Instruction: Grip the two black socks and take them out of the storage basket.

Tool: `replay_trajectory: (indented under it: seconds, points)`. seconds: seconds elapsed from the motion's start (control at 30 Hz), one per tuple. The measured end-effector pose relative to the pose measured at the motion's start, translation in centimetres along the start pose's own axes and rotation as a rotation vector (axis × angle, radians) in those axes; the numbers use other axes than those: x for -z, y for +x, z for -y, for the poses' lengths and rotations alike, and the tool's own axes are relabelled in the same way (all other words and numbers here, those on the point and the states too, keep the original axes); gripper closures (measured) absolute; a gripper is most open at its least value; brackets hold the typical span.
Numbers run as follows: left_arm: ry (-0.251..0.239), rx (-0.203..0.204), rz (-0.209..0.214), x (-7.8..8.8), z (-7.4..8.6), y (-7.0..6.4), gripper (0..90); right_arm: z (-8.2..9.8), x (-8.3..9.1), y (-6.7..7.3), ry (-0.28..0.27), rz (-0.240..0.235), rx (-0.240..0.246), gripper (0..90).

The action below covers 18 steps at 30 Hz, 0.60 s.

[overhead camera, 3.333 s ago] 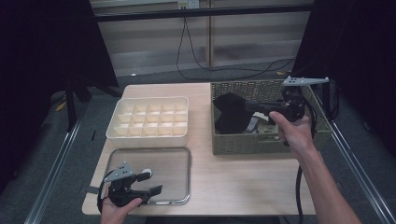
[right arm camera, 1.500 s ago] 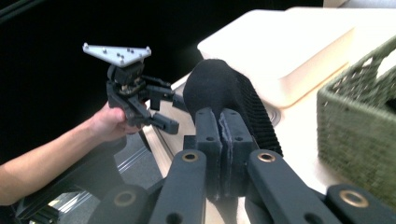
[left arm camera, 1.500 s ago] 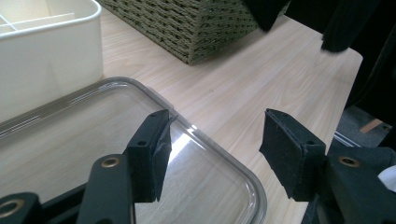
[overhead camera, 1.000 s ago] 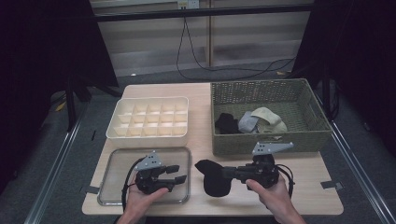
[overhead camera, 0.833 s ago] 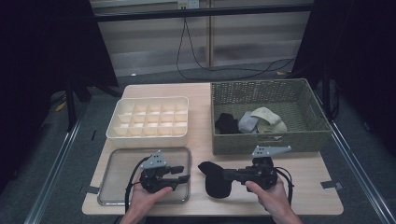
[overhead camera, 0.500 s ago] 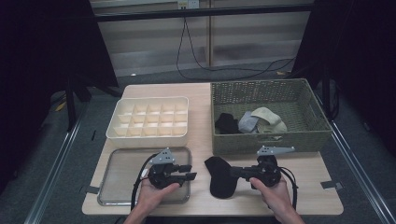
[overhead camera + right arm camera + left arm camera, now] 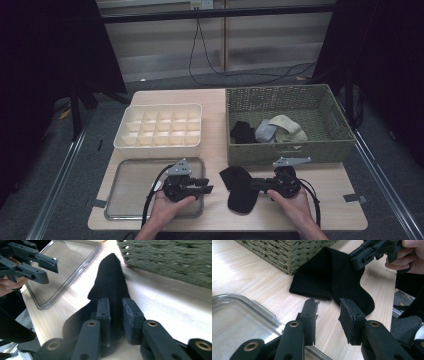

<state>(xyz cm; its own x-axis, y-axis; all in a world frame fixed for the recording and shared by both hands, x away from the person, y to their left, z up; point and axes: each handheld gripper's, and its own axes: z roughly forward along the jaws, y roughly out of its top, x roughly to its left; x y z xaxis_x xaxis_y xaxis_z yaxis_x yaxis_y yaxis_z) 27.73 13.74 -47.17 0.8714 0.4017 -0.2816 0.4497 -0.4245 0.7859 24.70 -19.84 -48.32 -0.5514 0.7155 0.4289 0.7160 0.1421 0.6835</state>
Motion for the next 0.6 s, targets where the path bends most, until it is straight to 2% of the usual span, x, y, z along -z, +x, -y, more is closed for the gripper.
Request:
replay_trajectory:
  seconds: [0.2, 0.43, 0.53, 0.6]
  points:
    - [0.007, 0.002, 0.000, -0.1, 0.0, 0.0, 65.6, 0.0, 1.3, 0.4, -0.029, 0.007, -0.010, 69.1]
    - [0.004, 0.006, -0.002, 0.0, 0.0, 0.0, 65.5, 0.3, 3.2, 1.5, -0.061, 0.009, 0.015, 70.4]
    - [0.011, 0.003, -0.003, -0.2, 0.0, 0.0, 65.5, 0.6, 3.5, 2.3, -0.063, -0.014, 0.037, 74.6]
    - [0.009, 0.008, 0.008, -0.4, 0.0, 0.1, 65.6, 0.7, 3.1, 2.9, -0.045, -0.052, 0.049, 78.8]
